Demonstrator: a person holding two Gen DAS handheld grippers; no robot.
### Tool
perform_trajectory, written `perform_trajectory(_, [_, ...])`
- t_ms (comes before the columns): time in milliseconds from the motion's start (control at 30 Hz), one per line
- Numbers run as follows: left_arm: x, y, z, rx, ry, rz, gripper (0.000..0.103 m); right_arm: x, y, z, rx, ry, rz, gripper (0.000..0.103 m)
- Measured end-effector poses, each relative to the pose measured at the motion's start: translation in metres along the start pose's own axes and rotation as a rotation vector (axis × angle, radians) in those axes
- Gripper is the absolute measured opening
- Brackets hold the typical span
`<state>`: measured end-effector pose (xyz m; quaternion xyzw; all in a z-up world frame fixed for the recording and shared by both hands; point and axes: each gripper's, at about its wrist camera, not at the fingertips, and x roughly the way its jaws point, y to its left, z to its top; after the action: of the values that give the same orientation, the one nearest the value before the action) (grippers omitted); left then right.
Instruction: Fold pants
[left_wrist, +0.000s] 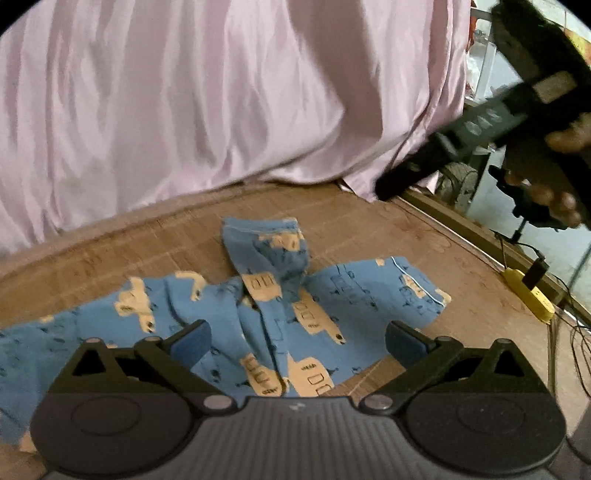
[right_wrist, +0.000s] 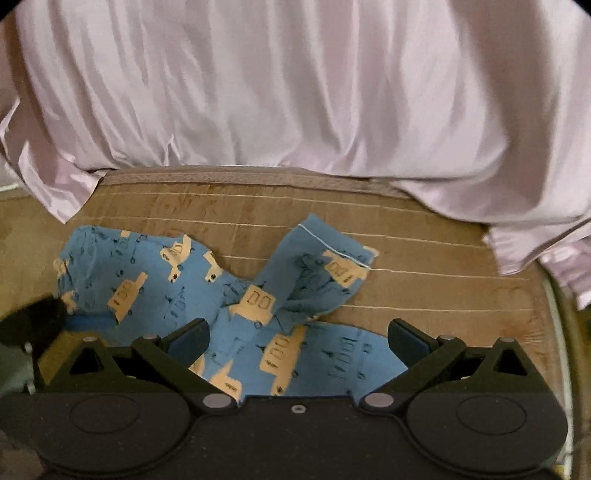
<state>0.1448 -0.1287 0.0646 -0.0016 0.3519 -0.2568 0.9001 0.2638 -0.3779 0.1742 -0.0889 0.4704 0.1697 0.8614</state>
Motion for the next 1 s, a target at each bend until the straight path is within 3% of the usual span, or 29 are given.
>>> perform_trajectory(100, [0.023,0.007,-0.006,-0.010,-0.007,-0.023,0.103,0.026,-0.007,0.006,0.028,-0.019,0.026,0.102])
perform_trajectory(267, [0.059,0.017,-0.013,-0.023,-0.033,-0.111,0.103,0.083,-0.018,0.029,0.033,0.059,0.024,0.102])
perform_trajectory(400, [0.085,0.022,-0.016,0.018,-0.008,-0.163,0.102,0.136,-0.018,0.051,0.048,0.127,0.069,0.102])
perform_trajectory(567, [0.098,0.045,-0.019,-0.105,-0.041,-0.162,0.082,0.191,-0.013,0.075,0.120,0.186,0.125,0.101])
perform_trajectory(633, [0.103,0.055,-0.019,-0.171,-0.026,-0.181,0.066,0.209,-0.007,0.084,0.134,0.192,0.111,0.095])
perform_trajectory(700, [0.104,0.062,-0.017,-0.214,-0.017,-0.195,0.057,0.223,-0.001,0.092,0.145,0.193,0.091,0.086])
perform_trajectory(833, [0.102,0.066,-0.015,-0.248,0.005,-0.213,0.053,0.239,0.004,0.100,0.162,0.192,0.080,0.085])
perform_trajectory(933, [0.104,0.065,-0.018,-0.217,0.023,-0.220,0.051,0.243,0.007,0.099,0.125,0.180,0.035,0.083])
perform_trajectory(1000, [0.107,0.063,-0.019,-0.211,0.046,-0.222,0.050,0.250,0.005,0.099,0.144,0.181,0.022,0.075])
